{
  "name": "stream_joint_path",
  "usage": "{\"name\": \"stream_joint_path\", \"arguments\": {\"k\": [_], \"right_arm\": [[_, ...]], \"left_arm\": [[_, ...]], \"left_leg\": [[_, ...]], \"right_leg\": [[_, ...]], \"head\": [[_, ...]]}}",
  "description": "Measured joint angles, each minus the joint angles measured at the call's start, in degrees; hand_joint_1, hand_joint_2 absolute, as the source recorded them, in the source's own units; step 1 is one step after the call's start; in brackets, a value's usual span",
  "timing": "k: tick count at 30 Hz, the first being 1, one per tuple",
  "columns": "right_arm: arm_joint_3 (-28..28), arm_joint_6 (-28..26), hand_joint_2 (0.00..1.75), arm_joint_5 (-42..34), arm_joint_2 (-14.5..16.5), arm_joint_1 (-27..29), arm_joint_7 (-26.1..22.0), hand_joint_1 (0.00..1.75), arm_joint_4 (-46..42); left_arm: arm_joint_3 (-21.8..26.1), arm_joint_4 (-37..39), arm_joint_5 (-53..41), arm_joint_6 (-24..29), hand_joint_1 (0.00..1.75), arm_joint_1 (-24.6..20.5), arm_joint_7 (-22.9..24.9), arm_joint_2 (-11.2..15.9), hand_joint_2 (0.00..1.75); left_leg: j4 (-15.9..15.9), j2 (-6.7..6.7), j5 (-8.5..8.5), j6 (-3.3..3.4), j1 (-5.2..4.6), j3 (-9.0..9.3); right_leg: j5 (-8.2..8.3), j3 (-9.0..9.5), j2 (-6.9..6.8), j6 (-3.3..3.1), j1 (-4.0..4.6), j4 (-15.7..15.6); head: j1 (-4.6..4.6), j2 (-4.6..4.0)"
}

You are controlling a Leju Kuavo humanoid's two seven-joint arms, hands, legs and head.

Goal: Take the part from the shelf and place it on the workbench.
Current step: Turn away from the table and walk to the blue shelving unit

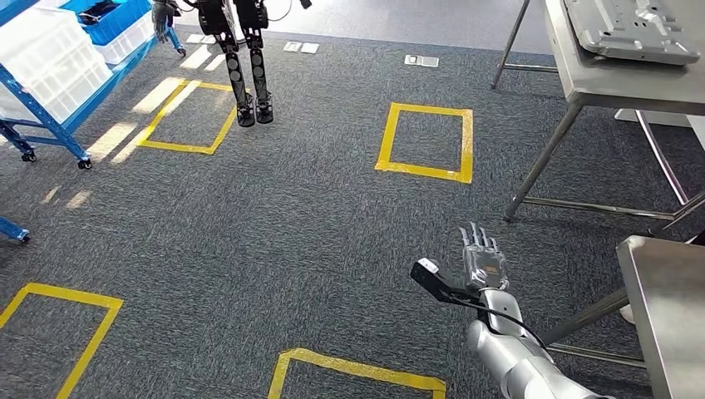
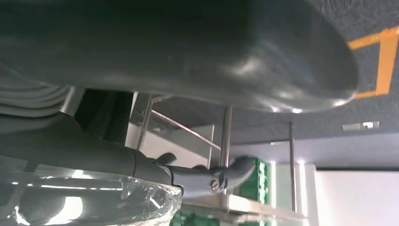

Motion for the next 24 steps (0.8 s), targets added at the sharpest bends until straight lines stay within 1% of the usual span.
{"name": "stream_joint_path", "arguments": {"k": [1, 2, 3, 4, 5, 6, 7, 8, 9, 10, 11, 12, 13, 14, 15, 16, 17, 18, 19, 20, 21, 22, 23, 24], "right_arm": [[-0.56, 0.02, 0.0, -0.21, -0.13, 1.0, 0.28, 0.0, 0.22], [-1.11, 0.07, 0.0, -0.43, -0.3, 2.0, 0.6, 0.0, 0.48], [-1.66, 0.13, 0.0, -0.67, -0.45, 3.01, 0.87, 0.0, 0.76], [-2.14, 0.2, 0.0, -0.86, -0.55, 3.88, 1.1, 0.0, 0.99], [-2.68, 0.37, 0.0, -1.06, -0.62, 4.63, 1.41, 0.0, 1.2], [-3.23, 0.6, 0.0, -1.23, -0.68, 5.31, 1.76, 0.0, 1.38], [-3.81, 0.81, 0.0, -1.39, -0.76, 5.96, 2.14, 0.0, 1.52], [-4.49, 0.98, 0.0, -1.65, -0.95, 6.7, 2.48, 0.0, 1.67], [-5.21, 1.03, 0.0, -1.95, -1.18, 7.56, 2.69, 0.0, 1.83], [-5.99, 1.01, 0.0, -2.28, -1.39, 8.54, 2.79, 0.0, 2.0], [-6.72, 0.97, 0.0, -2.63, -1.52, 9.47, 2.82, 0.0, 2.15], [-7.41, 0.95, 0.0, -2.89, -1.57, 10.31, 2.82, 0.0, 2.27], [-8.07, 0.98, 0.0, -3.08, -1.62, 11.02, 2.82, 0.0, 2.37], [-8.65, 1.14, 0.0, -3.24, -1.67, 11.64, 2.85, 0.0, 2.49], [-9.23, 1.45, 0.0, -3.34, -1.78, 12.3, 2.95, 0.0, 2.68], [-9.75, 1.87, 0.0, -3.38, -1.9, 13.03, 3.09, 0.0, 2.95], [-10.19, 2.3, 0.0, -3.41, -1.96, 13.86, 3.29, 0.0, 3.25], [-10.56, 2.65, 0.0, -3.4, -2.01, 14.68, 3.49, 0.0, 3.53], [-10.86, 2.86, 0.0, -3.37, -2.03, 15.38, 3.64, 0.0, 3.77], [-11.12, 2.99, 0.0, -3.35, -2.01, 15.84, 3.75, 0.0, 3.94], [-11.36, 3.15, 0.0, -3.36, -1.98, 16.08, 3.83, 0.0, 4.07], [-11.6, 3.4, 0.0, -3.44, -1.96, 16.16, 3.91, 0.0, 4.14], [-11.86, 3.79, 0.0, -3.59, -1.88, 16.18, 4.0, 0.0, 4.23], [-12.17, 4.23, 0.0, -3.79, -1.79, 16.28, 4.11, 0.0, 4.33]], "left_arm": [[0.02, 0.0, -0.04, 0.0, 0.0, -0.11, 0.01, -0.03, 0.0], [0.04, 0.0, -0.09, -0.01, 0.0, -0.21, 0.02, -0.05, 0.0], [0.05, 0.0, -0.14, -0.01, 0.0, -0.19, 0.02, -0.08, 0.0], [0.06, 0.0, -0.2, -0.02, 0.0, -0.11, 0.02, -0.09, 0.0], [0.07, 0.0, -0.35, -0.04, 0.0, -0.02, 0.02, -0.09, 0.0], [0.08, 0.0, -0.56, -0.07, 0.0, 0.02, 0.02, -0.08, 0.0], [0.08, 0.0, -0.84, -0.11, 0.0, -0.07, 0.02, -0.07, 0.0], [0.08, 0.0, -1.19, -0.19, 0.0, -0.24, 0.03, -0.04, 0.0], [0.06, 0.0, -1.52, -0.26, 0.0, -0.45, 0.06, -0.04, 0.0], [0.04, 0.0, -1.85, -0.35, 0.0, -0.63, 0.13, -0.04, 0.0], [0.03, 0.0, -2.1, -0.43, 0.0, -0.71, 0.27, -0.03, 0.0], [0.02, 0.0, -2.28, -0.48, 0.0, -0.71, 0.44, -0.04, 0.0], [0.01, 0.0, -2.41, -0.52, 0.0, -0.68, 0.61, -0.07, 0.0], [0.01, 0.0, -2.5, -0.53, 0.0, -0.71, 0.77, -0.09, 0.0], [0.01, 0.0, -2.61, -0.54, 0.0, -0.84, 0.87, -0.13, 0.0], [0.01, 0.0, -2.73, -0.54, 0.0, -1.01, 0.93, -0.15, 0.0], [0.01, 0.0, -2.84, -0.55, 0.0, -1.16, 0.98, -0.17, 0.0], [0.01, 0.0, -2.92, -0.55, 0.0, -1.25, 1.01, -0.21, 0.0], [0.01, 0.0, -2.96, -0.55, 0.0, -1.24, 1.03, -0.26, 0.0], [0.01, 0.0, -2.97, -0.55, 0.0, -1.19, 1.06, -0.32, 0.0], [0.01, 0.0, -2.98, -0.56, 0.0, -1.14, 1.08, -0.37, 0.0], [0.01, 0.0, -2.99, -0.56, 0.0, -1.11, 1.09, -0.42, 0.0], [0.02, 0.0, -3.01, -0.56, 0.0, -1.11, 1.09, -0.44, 0.0], [0.02, 0.0, -3.05, -0.55, 0.0, -1.12, 1.09, -0.45, 0.0]], "left_leg": [[3.87, 1.57, -1.97, -0.17, 0.02, -1.84], [7.64, 2.19, -3.64, -0.32, 0.14, -3.65], [10.3, 2.47, -4.53, -0.42, 0.24, -4.93], [10.96, 2.64, -4.38, -0.46, 0.3, -5.17], [9.26, 2.9, -3.27, -0.42, 0.33, -4.13], [5.74, 3.6, -1.62, -0.26, 0.29, -2.04], [1.36, 4.98, -0.25, -0.01, 0.12, 0.52], [-2.24, 6.07, 0.71, 0.27, -0.09, 2.64], [-4.51, 6.79, 1.1, 0.55, -0.3, 3.96], [-5.45, 6.87, 1.08, 0.79, -0.52, 4.44], [-5.49, 6.05, 1.16, 1.02, -0.62, 4.4], [-5.75, 5.29, 1.39, 1.35, -0.47, 4.54], [-6.07, 4.65, 1.65, 1.63, -0.36, 4.75], [-6.39, 4.05, 1.95, 1.94, -0.16, 4.95], [-6.65, 3.43, 2.24, 2.2, 0.06, 5.15], [-6.68, 2.71, 2.32, 2.33, 0.05, 5.12], [-6.65, 1.84, 2.39, 2.43, 0.11, 5.07], [-6.62, 0.88, 2.41, 2.43, 0.12, 5.04], [-6.58, -0.11, 2.42, 2.41, 0.14, 5.02], [-6.53, -0.97, 2.42, 2.35, 0.18, 5.03], [-6.45, -1.78, 2.4, 2.23, 0.25, 5.04], [-6.29, -2.5, 2.33, 1.98, 0.34, 5.02], [-6.09, -3.14, 2.19, 1.61, 0.32, 4.96], [-5.91, -3.75, 2.07, 1.21, 0.29, 4.86]], "right_leg": [[-0.11, 0.04, -0.73, -0.36, 0.17, -0.01], [-0.2, 0.06, -1.51, -0.59, 0.32, -0.01], [-0.27, 0.05, -2.34, -0.68, 0.43, -0.01], [-0.31, 0.04, -3.09, -0.72, 0.5, 0.0], [-0.33, 0.04, -3.77, -0.73, 0.53, 0.0], [-0.38, 0.08, -4.41, -0.69, 0.56, 0.0], [-0.45, 0.19, -5.04, -0.59, 0.67, 0.0], [-0.59, 0.31, -5.66, -0.39, 0.86, -0.01], [-0.74, 0.46, -6.31, -0.13, 1.01, -0.02], [-0.89, 0.65, -7.02, 0.15, 1.12, -0.05], [-1.01, 0.86, -7.71, 0.43, 1.12, -0.11], [-1.15, 0.89, -7.95, 0.73, 1.13, -0.02], [-1.45, 0.87, -7.13, 1.01, 1.04, 0.39], [-2.18, 0.4, -5.48, 1.11, 0.96, 1.66], [-3.4, -0.65, -3.45, 1.1, 0.84, 4.05], [-4.96, -2.1, -1.63, 0.92, 0.62, 7.46], [-6.54, -3.93, -0.65, 0.81, 0.52, 11.36], [-7.58, -5.46, -0.32, 0.91, 0.41, 14.49], [-7.73, -6.15, -0.19, 1.26, 0.3, 15.73], [-7.04, -5.84, -0.12, 1.78, 0.16, 14.85], [-5.61, -4.45, 0.09, 2.42, -0.09, 11.76], [-3.98, -2.5, 0.81, 3.05, -0.44, 7.5], [-2.75, -0.88, 1.61, 3.29, -0.57, 4.03], [-1.88, 0.41, 2.2, 3.17, -0.65, 1.52]], "head": [[-0.16, 0.0], [-0.16, 0.0], [-0.15, 0.0], [-0.16, 0.0], [-0.16, 0.0], [-0.18, 0.0], [-0.2, 0.0], [-0.16, 0.0], [-0.11, 0.0], [-0.04, 0.0], [0.03, 0.0], [0.03, 0.0], [0.08, 0.0], [0.11, 0.0], [0.22, 0.0], [0.33, 0.0], [0.4, 0.0], [0.46, 0.0], [0.47, 0.0], [0.47, 0.0], [0.45, 0.0], [0.48, 0.0], [0.53, 0.0], [0.55, 0.0]]}}
